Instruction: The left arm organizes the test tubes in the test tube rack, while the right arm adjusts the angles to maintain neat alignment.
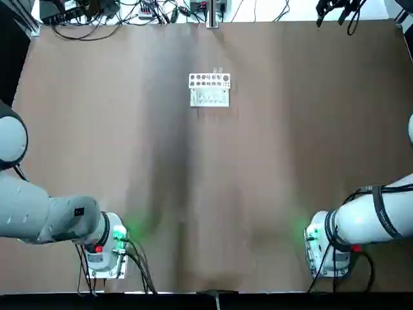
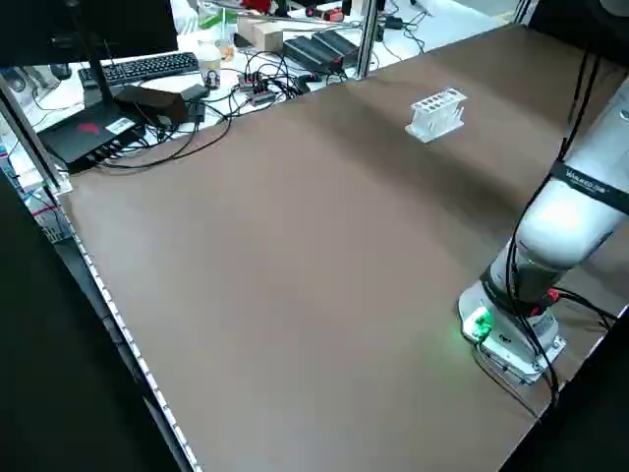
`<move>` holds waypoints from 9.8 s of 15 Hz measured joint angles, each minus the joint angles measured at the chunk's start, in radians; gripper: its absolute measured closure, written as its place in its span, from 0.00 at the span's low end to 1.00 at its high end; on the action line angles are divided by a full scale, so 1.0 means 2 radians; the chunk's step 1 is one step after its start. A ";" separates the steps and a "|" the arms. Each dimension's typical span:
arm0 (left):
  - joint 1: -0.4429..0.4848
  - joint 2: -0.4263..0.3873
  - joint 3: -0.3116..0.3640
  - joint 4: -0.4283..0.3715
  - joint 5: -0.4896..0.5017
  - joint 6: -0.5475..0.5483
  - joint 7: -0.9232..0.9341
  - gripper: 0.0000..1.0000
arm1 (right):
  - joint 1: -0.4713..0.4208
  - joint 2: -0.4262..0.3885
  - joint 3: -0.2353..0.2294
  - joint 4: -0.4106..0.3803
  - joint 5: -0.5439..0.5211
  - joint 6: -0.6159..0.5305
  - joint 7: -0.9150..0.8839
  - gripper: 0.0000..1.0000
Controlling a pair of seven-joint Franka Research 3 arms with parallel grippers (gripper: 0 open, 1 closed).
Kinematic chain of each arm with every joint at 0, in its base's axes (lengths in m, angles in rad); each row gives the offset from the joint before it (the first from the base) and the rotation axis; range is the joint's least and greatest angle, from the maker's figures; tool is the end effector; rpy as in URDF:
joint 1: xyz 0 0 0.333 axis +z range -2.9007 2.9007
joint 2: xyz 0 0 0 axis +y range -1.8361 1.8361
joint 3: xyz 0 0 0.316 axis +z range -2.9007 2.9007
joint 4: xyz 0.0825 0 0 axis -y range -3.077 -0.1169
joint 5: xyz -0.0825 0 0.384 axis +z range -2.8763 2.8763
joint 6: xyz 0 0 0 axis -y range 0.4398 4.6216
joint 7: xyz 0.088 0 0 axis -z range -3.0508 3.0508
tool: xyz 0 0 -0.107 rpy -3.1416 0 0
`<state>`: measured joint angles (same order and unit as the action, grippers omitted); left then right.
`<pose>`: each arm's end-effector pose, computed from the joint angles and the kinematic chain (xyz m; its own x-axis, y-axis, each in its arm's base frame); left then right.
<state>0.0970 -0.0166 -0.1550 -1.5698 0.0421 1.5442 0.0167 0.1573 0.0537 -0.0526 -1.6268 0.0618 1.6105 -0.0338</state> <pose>0.5461 -0.0279 0.6318 0.9972 -0.0735 -0.0099 -0.0738 -0.9963 -0.0445 0.5665 0.0667 0.5714 0.9885 0.1352 -0.0679 0.1312 -0.9895 -0.0609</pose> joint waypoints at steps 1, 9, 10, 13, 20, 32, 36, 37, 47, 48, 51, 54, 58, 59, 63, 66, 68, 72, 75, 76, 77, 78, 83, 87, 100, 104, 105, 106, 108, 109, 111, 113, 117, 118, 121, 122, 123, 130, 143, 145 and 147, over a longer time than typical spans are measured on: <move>0.000 0.000 -0.006 0.000 0.000 0.000 0.000 0.00 | 0.000 0.000 0.000 0.000 0.000 0.000 0.000 0.00; -0.011 0.022 -0.046 -0.004 -0.003 -0.009 -0.027 0.00 | 0.000 0.000 0.000 0.000 0.000 0.000 0.000 0.00; -0.022 0.032 -0.052 -0.004 -0.003 -0.009 -0.047 0.00 | 0.000 0.000 0.000 0.000 0.000 0.000 0.000 0.00; -0.076 0.060 -0.059 -0.004 -0.003 -0.005 -0.118 0.00 | 0.000 0.000 0.000 0.000 0.000 0.000 0.000 0.00; -0.227 0.189 -0.055 0.039 -0.004 0.143 -0.339 0.00 | 0.000 0.000 0.000 -0.001 0.000 0.000 0.000 0.00; -0.417 0.317 0.086 0.078 -0.006 0.261 -0.427 0.01 | 0.000 0.000 0.000 -0.001 0.000 0.000 0.000 0.00; -0.424 0.337 0.086 0.079 -0.008 0.287 -0.429 0.04 | 0.000 0.000 0.000 -0.001 0.000 0.000 0.000 0.00; -0.425 0.341 0.086 0.079 -0.008 0.294 -0.429 0.06 | 0.000 0.000 0.000 -0.001 0.000 0.000 0.000 0.00; -0.426 0.363 0.086 0.086 -0.011 0.322 -0.429 0.33 | 0.000 0.000 0.000 -0.001 0.000 0.000 0.000 0.00; -0.426 0.363 0.086 0.086 -0.011 0.323 -0.429 0.33 | 0.000 0.000 0.000 -0.001 0.000 0.000 0.000 0.00; -0.426 0.363 0.086 0.087 -0.011 0.326 -0.429 0.40 | 0.000 0.000 0.000 -0.001 0.000 0.000 0.000 0.00; -0.426 0.365 0.087 0.087 -0.011 0.351 -0.429 0.43 | 0.000 0.000 0.000 -0.001 0.000 0.000 0.000 0.00; -0.426 0.368 0.088 0.087 -0.011 0.359 -0.429 0.45 | 0.000 0.000 0.000 -0.001 0.000 0.000 0.000 0.00; -0.426 0.369 0.088 0.087 -0.011 0.359 -0.429 0.46 | 0.000 0.000 0.000 -0.001 0.000 0.000 0.000 0.00; -0.426 0.370 0.089 0.087 -0.011 0.345 -0.429 0.52 | 0.000 0.000 0.000 -0.001 0.000 0.000 0.000 0.00; -0.426 0.370 0.088 0.087 -0.011 0.335 -0.429 0.53 | 0.000 0.000 0.001 -0.001 0.000 0.000 0.000 0.00; -0.427 0.370 0.088 0.088 -0.013 0.333 -0.429 0.58 | 0.000 0.000 0.001 -0.001 0.000 0.000 0.000 0.00; -0.427 0.370 0.088 0.088 -0.018 0.332 -0.429 0.62 | 0.001 0.000 0.001 -0.001 0.000 0.000 0.000 0.00; -0.427 0.370 0.088 0.088 -0.018 0.332 -0.429 0.63 | 0.000 0.000 0.000 -0.001 0.000 0.000 0.000 0.00; -0.427 0.370 0.088 0.088 -0.018 0.332 -0.429 0.63 | 0.000 0.000 0.000 -0.001 0.000 0.000 0.000 0.00; -0.427 0.370 0.088 0.089 -0.018 0.332 -0.429 0.63 | 0.000 0.000 0.000 -0.001 0.000 0.000 0.000 0.00; -0.426 0.370 0.088 0.090 -0.018 0.332 -0.429 0.63 | 0.001 0.000 0.001 -0.001 0.000 0.000 0.000 0.00; -0.426 0.370 0.090 0.090 -0.018 0.333 -0.429 0.63 | 0.000 0.000 0.000 -0.001 0.000 0.000 0.000 0.00; -0.424 0.370 0.092 0.091 -0.018 0.334 -0.429 0.63 | -0.018 -0.001 -0.005 0.000 0.000 0.000 0.000 0.00; -0.423 0.370 0.092 0.093 -0.018 0.334 -0.429 0.69 | -0.052 -0.010 -0.005 0.000 -0.001 -0.010 -0.089 0.00; -0.423 0.370 0.092 0.093 -0.018 0.334 -0.429 0.70 | -0.052 -0.010 -0.003 0.000 -0.001 -0.010 -0.090 0.00; -0.423 0.370 0.092 0.093 -0.018 0.334 -0.429 0.72 | -0.052 -0.010 -0.003 0.000 -0.001 -0.010 -0.091 0.00; -0.423 0.370 0.092 0.093 -0.019 0.334 -0.429 0.73 | -0.052 -0.010 -0.001 -0.001 -0.001 -0.011 -0.092 0.00; -0.423 0.370 0.092 0.093 -0.019 0.334 -0.429 0.74 | -0.051 -0.010 0.001 -0.002 -0.001 -0.011 -0.093 0.00; -0.423 0.370 0.092 0.093 -0.019 0.334 -0.429 0.74 | -0.050 -0.010 0.001 -0.002 -0.001 -0.011 -0.093 0.00; -0.423 0.370 0.092 0.093 -0.019 0.334 -0.429 0.75 | -0.050 -0.010 0.002 -0.002 -0.001 -0.011 -0.093 0.00; -0.423 0.370 0.092 0.093 -0.019 0.334 -0.429 0.75 | -0.050 -0.010 0.002 -0.003 -0.001 -0.011 -0.094 0.00; -0.423 0.370 0.092 0.093 -0.019 0.334 -0.429 0.76 | -0.050 -0.010 0.002 -0.003 -0.001 -0.011 -0.094 0.00; -0.423 0.370 0.092 0.094 -0.019 0.334 -0.429 0.77 | -0.050 -0.010 0.002 -0.003 -0.001 -0.011 -0.094 0.00; -0.423 0.370 0.092 0.094 -0.019 0.334 -0.429 0.77 | -0.050 -0.010 0.002 -0.003 -0.001 -0.011 -0.094 0.00; -0.423 0.370 0.092 0.094 -0.019 0.334 -0.429 0.77 | -0.050 -0.010 0.002 -0.003 -0.001 -0.011 -0.094 0.00; -0.423 0.370 0.092 0.094 -0.019 0.334 -0.429 0.78 | -0.050 -0.010 0.002 -0.003 -0.001 -0.011 -0.094 0.00; -0.423 0.370 0.092 0.094 -0.019 0.334 -0.429 0.81 | -0.049 -0.010 0.003 -0.004 -0.001 -0.012 -0.095 0.00; -0.423 0.358 0.092 0.100 -0.019 0.325 -0.429 0.80 | -0.037 -0.010 0.004 -0.004 -0.001 -0.010 -0.095 0.00; -0.422 0.351 0.092 0.100 -0.019 0.317 -0.429 0.80 | -0.034 -0.010 0.004 -0.004 -0.001 -0.010 -0.095 0.00; -0.422 0.344 0.092 0.100 -0.019 0.307 -0.429 0.80 | -0.033 -0.010 0.004 -0.004 -0.001 -0.010 -0.095 0.00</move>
<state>-0.7473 0.6708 0.0298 -1.3695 0.0046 2.1590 -0.8417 0.0904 0.0336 -0.0449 -1.6347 0.0607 1.5901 -0.2234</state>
